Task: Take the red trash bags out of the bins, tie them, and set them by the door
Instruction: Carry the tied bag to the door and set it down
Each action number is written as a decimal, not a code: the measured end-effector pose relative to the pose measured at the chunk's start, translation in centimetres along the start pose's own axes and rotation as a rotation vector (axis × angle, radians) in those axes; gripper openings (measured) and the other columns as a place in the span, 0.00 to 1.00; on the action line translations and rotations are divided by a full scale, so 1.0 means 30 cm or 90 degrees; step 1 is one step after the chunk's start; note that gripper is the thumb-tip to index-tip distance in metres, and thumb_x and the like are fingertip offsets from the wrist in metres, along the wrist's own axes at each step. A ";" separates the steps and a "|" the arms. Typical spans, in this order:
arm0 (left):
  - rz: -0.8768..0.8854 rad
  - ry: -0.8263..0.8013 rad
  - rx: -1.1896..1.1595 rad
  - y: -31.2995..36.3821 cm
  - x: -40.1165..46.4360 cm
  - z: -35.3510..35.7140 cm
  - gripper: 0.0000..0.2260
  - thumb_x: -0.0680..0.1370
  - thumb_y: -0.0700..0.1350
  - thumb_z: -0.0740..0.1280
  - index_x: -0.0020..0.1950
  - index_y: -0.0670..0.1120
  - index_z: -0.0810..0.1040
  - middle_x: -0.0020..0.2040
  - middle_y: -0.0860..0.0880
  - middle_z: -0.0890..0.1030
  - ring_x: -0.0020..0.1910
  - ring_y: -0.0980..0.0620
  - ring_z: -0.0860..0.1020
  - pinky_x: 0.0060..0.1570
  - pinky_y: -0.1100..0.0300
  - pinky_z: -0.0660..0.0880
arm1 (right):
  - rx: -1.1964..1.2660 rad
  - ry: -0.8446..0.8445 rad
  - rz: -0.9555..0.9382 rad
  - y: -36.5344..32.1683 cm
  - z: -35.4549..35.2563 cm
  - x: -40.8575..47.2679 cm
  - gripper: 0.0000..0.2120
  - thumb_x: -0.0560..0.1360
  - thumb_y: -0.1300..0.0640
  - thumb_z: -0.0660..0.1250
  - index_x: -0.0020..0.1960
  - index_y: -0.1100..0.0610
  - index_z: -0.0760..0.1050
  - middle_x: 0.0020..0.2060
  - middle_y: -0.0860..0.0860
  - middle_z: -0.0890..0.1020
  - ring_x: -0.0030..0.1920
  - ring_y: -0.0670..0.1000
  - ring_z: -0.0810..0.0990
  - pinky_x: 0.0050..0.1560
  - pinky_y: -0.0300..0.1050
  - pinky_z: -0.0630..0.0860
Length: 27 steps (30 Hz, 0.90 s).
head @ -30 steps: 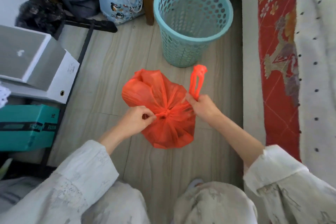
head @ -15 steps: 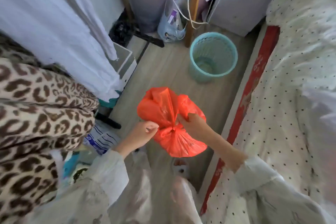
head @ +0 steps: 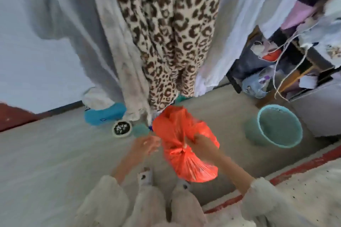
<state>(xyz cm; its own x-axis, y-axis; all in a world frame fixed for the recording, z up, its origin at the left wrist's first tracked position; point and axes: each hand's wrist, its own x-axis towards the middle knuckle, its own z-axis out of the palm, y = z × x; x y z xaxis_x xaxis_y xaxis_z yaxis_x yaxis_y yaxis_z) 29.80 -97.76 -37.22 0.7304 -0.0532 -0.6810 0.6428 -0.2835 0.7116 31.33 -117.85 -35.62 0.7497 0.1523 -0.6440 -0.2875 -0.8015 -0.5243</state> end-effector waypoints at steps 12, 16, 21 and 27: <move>-0.021 0.389 -0.277 -0.509 -0.576 -0.781 0.12 0.80 0.39 0.56 0.56 0.38 0.77 0.39 0.50 0.79 0.33 0.57 0.77 0.34 0.68 0.71 | -0.239 -0.223 -0.289 -0.915 0.573 -0.007 0.19 0.81 0.55 0.53 0.43 0.61 0.79 0.31 0.47 0.77 0.30 0.41 0.73 0.35 0.35 0.65; -0.039 0.473 -0.322 -0.694 -0.773 -1.074 0.12 0.80 0.40 0.56 0.55 0.39 0.77 0.44 0.44 0.79 0.36 0.54 0.76 0.34 0.69 0.71 | -0.252 -0.264 -0.331 -1.245 0.876 -0.019 0.17 0.80 0.54 0.55 0.35 0.52 0.74 0.29 0.44 0.74 0.29 0.40 0.71 0.32 0.28 0.66; -0.056 0.580 -0.367 -0.885 -0.967 -1.426 0.12 0.80 0.38 0.55 0.56 0.36 0.76 0.45 0.41 0.79 0.36 0.52 0.75 0.37 0.63 0.69 | -0.252 -0.292 -0.376 -1.650 1.225 -0.040 0.17 0.78 0.51 0.58 0.33 0.53 0.75 0.37 0.59 0.78 0.40 0.54 0.76 0.52 0.53 0.75; -0.067 0.677 -0.441 -1.063 -1.079 -1.805 0.11 0.80 0.37 0.54 0.51 0.41 0.76 0.40 0.46 0.79 0.35 0.52 0.76 0.37 0.63 0.69 | -0.176 -0.392 -0.462 -2.154 1.577 -0.045 0.17 0.79 0.54 0.58 0.32 0.52 0.74 0.39 0.58 0.78 0.36 0.52 0.77 0.40 0.44 0.79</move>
<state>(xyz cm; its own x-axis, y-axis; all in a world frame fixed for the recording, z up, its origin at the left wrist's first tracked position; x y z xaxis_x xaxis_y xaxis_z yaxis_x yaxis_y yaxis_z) -1.84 -35.16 -28.49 0.2869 0.8210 -0.4935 0.4598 0.3339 0.8228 20.70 -38.90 -27.24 0.2259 0.8709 -0.4366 0.3272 -0.4899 -0.8080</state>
